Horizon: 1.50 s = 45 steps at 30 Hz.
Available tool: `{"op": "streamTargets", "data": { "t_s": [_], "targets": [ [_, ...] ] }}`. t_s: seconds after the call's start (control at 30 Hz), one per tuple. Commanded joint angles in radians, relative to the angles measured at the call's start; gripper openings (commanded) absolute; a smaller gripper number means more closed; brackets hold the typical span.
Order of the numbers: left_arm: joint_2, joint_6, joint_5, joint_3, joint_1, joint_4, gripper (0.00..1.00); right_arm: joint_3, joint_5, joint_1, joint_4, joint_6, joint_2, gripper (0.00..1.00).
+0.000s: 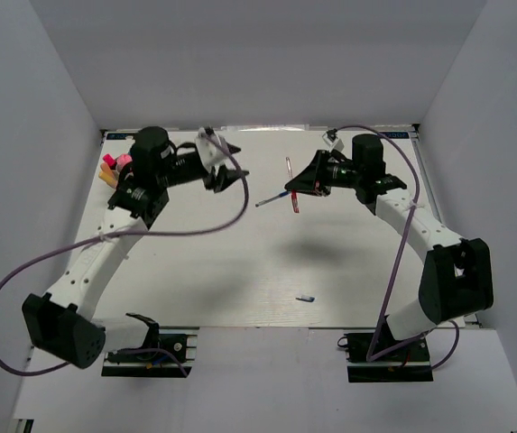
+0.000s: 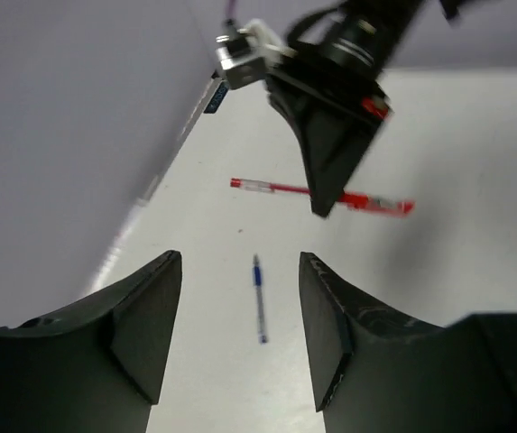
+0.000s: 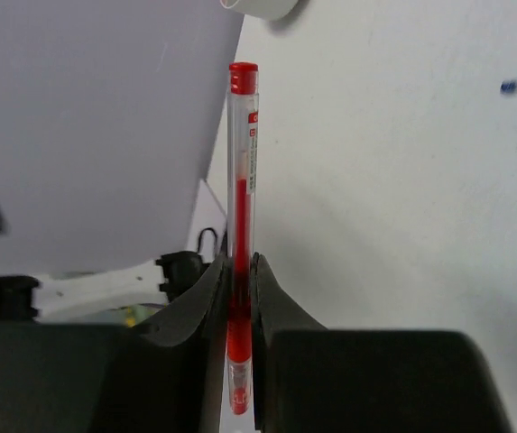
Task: Sort the stationery into containers
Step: Pass the stationery from the left arm to the right, then pass the stationery from the right arm to the left
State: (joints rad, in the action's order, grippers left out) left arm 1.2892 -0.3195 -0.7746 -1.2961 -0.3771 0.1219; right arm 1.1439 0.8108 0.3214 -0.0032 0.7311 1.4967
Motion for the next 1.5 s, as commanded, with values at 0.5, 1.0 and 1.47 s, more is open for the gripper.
{"op": "streamTargets", "data": {
  "t_s": [0.5,1.0,1.47],
  "targets": [
    [-0.200,-1.297,-0.098,0.572,-0.287,-0.220,0.64,-0.133,0.067,0.008,0.160,0.488,-0.006,0.00],
    [-0.125,-1.303,0.060,0.590,-0.413,-0.315,0.69,-0.188,0.056,0.059,0.203,0.508,-0.012,0.00],
    [-0.047,-1.308,0.107,0.584,-0.451,-0.360,0.59,-0.216,0.056,0.107,0.224,0.495,0.004,0.00]
  ]
}}
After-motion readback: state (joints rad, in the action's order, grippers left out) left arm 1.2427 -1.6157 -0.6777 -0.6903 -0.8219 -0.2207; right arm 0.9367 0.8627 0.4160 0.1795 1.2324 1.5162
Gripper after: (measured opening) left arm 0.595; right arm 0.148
